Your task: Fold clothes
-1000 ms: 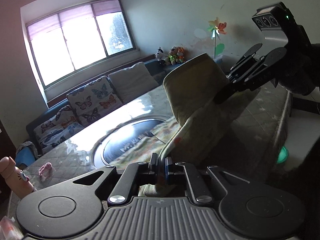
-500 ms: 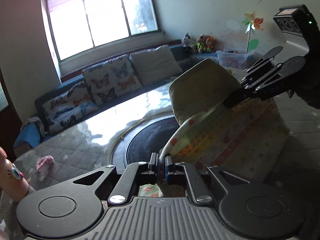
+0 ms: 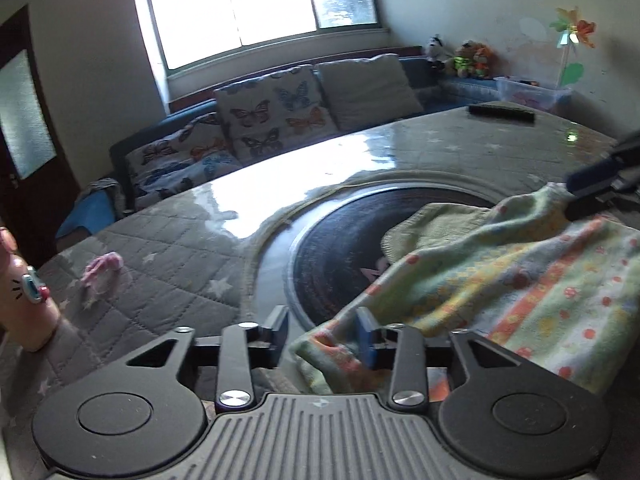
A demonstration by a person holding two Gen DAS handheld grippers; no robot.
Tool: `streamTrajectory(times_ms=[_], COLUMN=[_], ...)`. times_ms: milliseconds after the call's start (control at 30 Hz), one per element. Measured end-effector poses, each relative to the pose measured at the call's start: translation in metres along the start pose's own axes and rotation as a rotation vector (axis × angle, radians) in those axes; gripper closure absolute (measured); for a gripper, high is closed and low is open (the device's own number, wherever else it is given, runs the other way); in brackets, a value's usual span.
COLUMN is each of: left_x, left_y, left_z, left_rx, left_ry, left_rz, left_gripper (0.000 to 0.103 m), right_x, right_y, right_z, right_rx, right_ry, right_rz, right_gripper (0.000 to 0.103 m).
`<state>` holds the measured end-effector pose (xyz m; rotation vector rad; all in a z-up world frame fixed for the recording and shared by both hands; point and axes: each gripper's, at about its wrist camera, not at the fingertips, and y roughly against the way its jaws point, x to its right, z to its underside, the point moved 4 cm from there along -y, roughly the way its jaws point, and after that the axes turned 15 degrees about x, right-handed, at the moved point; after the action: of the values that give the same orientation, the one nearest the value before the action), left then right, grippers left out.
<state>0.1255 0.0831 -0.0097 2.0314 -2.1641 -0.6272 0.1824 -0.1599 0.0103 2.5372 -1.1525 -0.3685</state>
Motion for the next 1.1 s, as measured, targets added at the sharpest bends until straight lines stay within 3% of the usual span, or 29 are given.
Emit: streamTrajectory(times_ms=[167, 333, 433, 600, 700, 800, 1100], left_x=[-0.011, -0.003, 0.011, 0.041, 0.055, 0.061, 0.057], left_y=[0.002, 0.018, 0.021, 0.009, -0.003, -0.018, -0.055], left_z=[-0.005, -0.016, -0.025, -0.035, -0.037, -0.037, -0.021], left_rx=[-0.002, 0.032, 0.051, 0.048, 0.034, 0.014, -0.074], left_ry=[0.065, 0.078, 0.088, 0.091, 0.088, 0.095, 0.129], left_rz=[-0.050, -0.030, 0.027, 0.130, 0.172, 0.183, 0.168], left_gripper=[0.056, 0.056, 0.056, 0.058, 0.063, 0.064, 0.068], right_x=[0.019, 0.039, 0.039, 0.023, 0.011, 0.006, 0.012], right_y=[-0.011, -0.013, -0.007, -0.019, -0.032, -0.045, -0.068], right_z=[0.016, 0.024, 0.017, 0.003, 0.000, 0.000, 0.005], right_rx=[-0.024, -0.028, 0.004, 0.020, -0.003, -0.023, -0.064], right_ry=[-0.100, -0.149, -0.133, -0.109, -0.078, -0.060, -0.059], right_rz=[0.018, 0.091, 0.121, 0.058, 0.024, 0.016, 0.051], right_gripper=[0.051, 0.056, 0.056, 0.058, 0.070, 0.078, 0.078])
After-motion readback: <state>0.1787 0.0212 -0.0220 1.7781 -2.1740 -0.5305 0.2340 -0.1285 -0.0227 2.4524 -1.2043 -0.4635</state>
